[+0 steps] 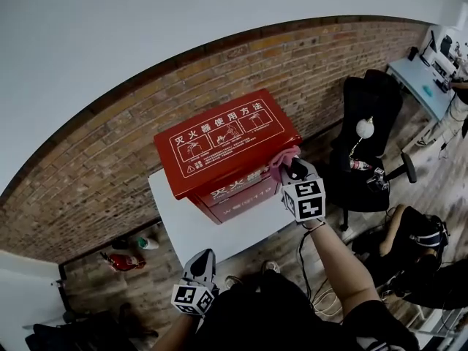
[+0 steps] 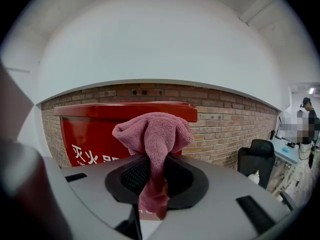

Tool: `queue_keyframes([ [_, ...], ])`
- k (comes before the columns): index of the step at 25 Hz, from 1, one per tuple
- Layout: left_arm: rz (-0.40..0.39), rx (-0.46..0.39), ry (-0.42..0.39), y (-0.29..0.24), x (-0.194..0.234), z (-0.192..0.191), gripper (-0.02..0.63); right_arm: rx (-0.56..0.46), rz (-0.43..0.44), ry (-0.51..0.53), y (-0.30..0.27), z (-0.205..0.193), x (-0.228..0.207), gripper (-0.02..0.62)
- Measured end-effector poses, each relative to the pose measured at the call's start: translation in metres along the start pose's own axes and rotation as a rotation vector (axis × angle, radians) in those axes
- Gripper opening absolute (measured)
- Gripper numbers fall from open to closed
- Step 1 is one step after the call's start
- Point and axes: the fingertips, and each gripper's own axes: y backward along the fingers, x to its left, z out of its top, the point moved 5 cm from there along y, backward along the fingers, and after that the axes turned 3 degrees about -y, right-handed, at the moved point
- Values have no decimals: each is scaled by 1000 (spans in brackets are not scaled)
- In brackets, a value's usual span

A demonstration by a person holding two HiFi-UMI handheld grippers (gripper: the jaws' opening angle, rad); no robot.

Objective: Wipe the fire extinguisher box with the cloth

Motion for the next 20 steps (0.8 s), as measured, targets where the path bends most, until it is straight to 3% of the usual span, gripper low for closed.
queue_keyframes([
  [14,-40,22,6,12,19,-6,17,-46,-23,35,-9,-18,-3,89],
  [20,-17,15,-3,10,26,-3,17,-31,-24,24,-20,-39,-6,89],
])
